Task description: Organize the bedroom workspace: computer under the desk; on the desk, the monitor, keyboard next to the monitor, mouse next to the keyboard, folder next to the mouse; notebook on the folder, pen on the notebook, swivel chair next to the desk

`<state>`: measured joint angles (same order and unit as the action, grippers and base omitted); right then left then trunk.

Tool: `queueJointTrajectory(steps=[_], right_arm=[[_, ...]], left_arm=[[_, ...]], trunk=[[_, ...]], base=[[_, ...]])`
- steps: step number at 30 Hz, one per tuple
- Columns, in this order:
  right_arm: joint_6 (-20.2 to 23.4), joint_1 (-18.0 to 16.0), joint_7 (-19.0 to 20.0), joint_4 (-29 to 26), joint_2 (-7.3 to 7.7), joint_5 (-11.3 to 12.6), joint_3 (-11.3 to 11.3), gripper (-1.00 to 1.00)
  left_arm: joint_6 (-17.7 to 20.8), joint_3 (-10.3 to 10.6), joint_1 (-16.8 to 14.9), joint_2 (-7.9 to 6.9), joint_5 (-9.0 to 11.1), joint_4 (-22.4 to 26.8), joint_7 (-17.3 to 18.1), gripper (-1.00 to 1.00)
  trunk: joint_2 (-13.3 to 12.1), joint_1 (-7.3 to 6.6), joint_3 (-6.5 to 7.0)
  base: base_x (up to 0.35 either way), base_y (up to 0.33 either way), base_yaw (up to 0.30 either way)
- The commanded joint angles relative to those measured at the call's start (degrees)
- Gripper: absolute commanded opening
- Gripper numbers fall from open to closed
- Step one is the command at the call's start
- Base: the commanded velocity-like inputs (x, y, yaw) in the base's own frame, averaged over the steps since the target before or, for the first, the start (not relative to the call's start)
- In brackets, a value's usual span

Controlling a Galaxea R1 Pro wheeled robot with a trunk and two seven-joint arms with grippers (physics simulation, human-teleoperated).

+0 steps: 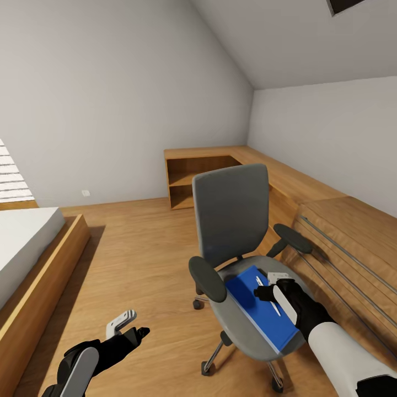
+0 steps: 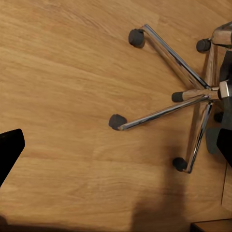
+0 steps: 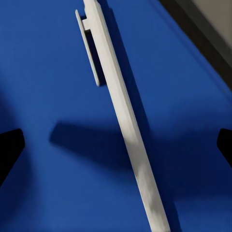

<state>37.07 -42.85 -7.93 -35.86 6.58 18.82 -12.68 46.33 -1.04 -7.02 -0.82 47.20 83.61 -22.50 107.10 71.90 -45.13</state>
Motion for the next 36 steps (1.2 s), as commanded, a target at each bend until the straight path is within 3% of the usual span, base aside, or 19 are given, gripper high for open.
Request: queueJointTrajectory(steps=[1, 8, 27, 28, 36], right_arm=[[0.2, -0.1, -0.5, -0.1, 0.09, 0.6, -0.4, 1.00], [0.2, -0.1, -0.5, -0.1, 0.07, 0.6, -0.4, 1.00], [0.2, 0.0, -0.5, -0.1, 0.05, 0.6, -0.5, 1.00], [0.2, 0.0, -0.5, -0.1, 0.03, 0.6, -0.5, -1.00], [0.2, 0.0, -0.5, -0.1, 0.02, 0.6, -0.5, -1.00]], left_arm=[[0.2, 0.0, 0.0, -0.02, 0.6, 0.1, -0.5, 1.00], [0.2, 0.0, 0.0, 0.02, 0.4, 0.1, -0.5, 1.00], [0.2, 0.0, 0.0, 0.03, 0.7, 0.1, -0.4, 1.00], [0.2, 0.0, 0.0, 0.03, 0.7, 0.1, -0.4, 1.00], [0.2, 0.0, 0.0, 0.02, 0.7, 0.1, -0.4, 1.00]], trunk=[[0.0, -0.01, -0.05], [2.0, 1.09, -0.95], [2.0, 1.09, -0.95], [2.0, 1.09, -0.95], [2.0, 1.09, -0.95]], base=[[0.000, 0.000, 0.000], [0.000, 0.000, 0.000], [0.000, 0.000, 0.000], [0.000, 0.000, 0.000], [0.000, 0.000, 0.000]])
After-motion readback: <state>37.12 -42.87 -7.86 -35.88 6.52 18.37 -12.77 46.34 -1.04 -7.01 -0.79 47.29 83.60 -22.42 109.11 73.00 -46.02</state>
